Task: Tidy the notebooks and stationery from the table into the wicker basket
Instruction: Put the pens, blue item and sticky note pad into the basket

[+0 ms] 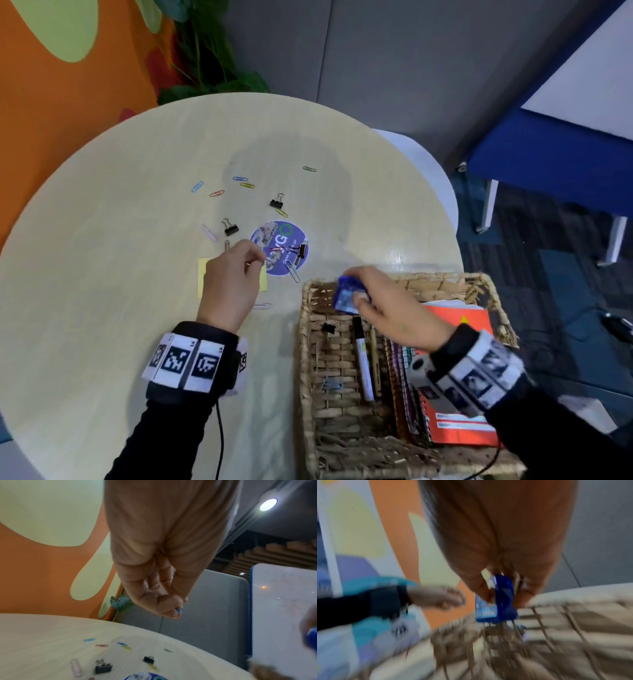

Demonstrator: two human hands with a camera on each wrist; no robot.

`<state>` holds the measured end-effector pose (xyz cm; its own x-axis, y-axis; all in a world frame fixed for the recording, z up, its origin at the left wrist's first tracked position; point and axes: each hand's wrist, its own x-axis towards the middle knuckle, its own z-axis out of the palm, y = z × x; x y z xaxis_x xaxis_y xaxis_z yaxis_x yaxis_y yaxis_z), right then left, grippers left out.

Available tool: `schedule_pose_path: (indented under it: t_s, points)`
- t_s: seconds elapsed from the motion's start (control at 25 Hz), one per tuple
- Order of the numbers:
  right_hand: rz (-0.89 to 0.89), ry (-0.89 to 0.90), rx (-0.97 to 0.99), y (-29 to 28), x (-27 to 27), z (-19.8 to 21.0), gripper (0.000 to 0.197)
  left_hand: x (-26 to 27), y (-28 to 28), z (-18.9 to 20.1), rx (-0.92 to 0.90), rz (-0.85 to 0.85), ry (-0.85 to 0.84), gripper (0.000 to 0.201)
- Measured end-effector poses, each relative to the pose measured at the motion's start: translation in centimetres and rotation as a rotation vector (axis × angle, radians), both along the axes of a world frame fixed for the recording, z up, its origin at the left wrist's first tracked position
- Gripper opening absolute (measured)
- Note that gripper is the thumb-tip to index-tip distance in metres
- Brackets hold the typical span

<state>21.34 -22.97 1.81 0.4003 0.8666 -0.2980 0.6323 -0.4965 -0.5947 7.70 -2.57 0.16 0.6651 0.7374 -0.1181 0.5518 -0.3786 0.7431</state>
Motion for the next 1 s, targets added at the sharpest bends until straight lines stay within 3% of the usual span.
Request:
schedule_pose_path:
  t_s: [0.16,0.4,0.52,0.64,0.84,1.0]
  points:
    - [0.009,-0.110,0.016,-0.6,-2.1,-4.6,0.031,-1.4,-4.1,3.0,0.042,-0.177,-0.032,0.021]
    - [0.132,-0.266,-0.042,1.2,-2.1,-6.6,0.024,-3.2,-9.5,3.9,0.129,-0.446,0.083,0.022]
    - [0.145,-0.388,-0.067,0.9,-2.3,-6.5,0.025,-3.3,-12.5,3.2,0.240,-0.679,0.289,0.028]
    - [0.111,-0.386,-0.023,0.4,-2.1,-4.8,0.024,-2.9,-16.0,2.3,0.429,-0.972,0.649,0.024]
    - [-0.184,-0.322,0.269,-2.6,-0.4,-0.1,0.012,-1.6,-18.1,-0.4,0.490,-1.158,1.042,0.028]
    - [-0.304,-0.284,0.343,-5.5,0.0,1.7,0.010,-1.0,-17.9,-1.3,0.565,-1.284,1.151,0.035]
